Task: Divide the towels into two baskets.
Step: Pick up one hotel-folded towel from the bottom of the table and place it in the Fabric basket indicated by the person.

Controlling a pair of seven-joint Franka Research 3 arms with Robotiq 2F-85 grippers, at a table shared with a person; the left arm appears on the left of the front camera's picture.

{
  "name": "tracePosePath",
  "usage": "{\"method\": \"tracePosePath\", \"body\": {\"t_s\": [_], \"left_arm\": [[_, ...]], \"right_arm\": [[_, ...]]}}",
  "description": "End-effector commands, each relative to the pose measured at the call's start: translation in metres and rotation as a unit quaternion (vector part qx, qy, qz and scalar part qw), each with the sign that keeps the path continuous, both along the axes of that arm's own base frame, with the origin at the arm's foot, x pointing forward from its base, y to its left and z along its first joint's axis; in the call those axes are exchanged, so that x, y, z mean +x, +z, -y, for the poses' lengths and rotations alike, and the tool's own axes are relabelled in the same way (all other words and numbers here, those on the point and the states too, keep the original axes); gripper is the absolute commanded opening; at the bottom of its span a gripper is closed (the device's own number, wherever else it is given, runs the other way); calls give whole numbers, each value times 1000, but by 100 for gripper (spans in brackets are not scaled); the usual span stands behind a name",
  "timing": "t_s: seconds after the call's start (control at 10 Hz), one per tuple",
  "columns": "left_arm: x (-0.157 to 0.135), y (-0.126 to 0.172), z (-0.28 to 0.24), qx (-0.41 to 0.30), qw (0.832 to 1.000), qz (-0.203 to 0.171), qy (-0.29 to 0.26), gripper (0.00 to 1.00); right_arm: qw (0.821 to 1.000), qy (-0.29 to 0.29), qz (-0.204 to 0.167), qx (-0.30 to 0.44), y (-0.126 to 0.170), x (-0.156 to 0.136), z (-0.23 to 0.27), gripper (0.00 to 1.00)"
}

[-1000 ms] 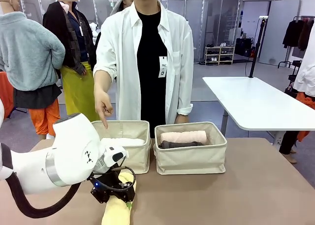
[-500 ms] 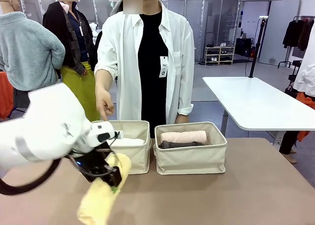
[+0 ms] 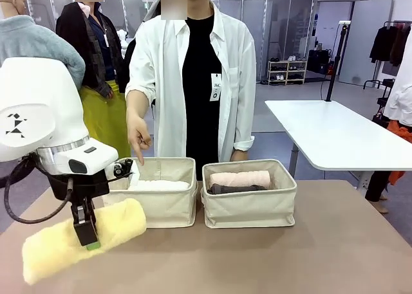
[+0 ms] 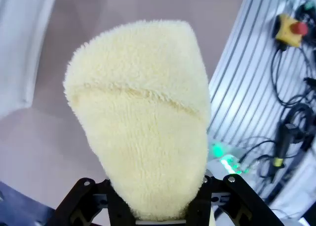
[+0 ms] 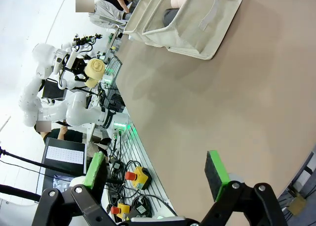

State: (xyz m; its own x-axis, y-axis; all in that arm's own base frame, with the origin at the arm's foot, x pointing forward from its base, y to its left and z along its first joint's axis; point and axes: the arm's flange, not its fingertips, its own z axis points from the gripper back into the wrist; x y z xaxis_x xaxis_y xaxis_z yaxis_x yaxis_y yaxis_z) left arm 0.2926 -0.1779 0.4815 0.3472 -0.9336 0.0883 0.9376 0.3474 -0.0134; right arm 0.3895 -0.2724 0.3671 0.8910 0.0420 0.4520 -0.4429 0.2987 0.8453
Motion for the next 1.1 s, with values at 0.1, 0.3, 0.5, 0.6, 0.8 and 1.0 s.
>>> {"method": "tracePosePath", "body": {"t_s": [0.1, 0.3, 0.5, 0.6, 0.8, 1.0], "left_arm": [[-2, -7, -3, -3, 999, -25, 38, 21], [0, -5, -1, -4, 1000, -10, 9, 34], [7, 27, 6, -13, 989, 121, -79, 34], [25, 38, 9, -38, 977, 138, -156, 34], [73, 48, 14, 5, 970, 168, -178, 34], [124, 46, 33, 20, 959, 189, -211, 34]], "right_arm": [[1000, -5, 2, -3, 1, -2, -5, 100], [1000, -5, 2, -3, 1, -2, -5, 100], [1000, -5, 2, -3, 1, -2, -5, 100], [1000, -5, 2, -3, 1, -2, -5, 100], [1000, -5, 2, -3, 1, -2, -5, 100], [1000, -5, 2, -3, 1, -2, -5, 100]]}}
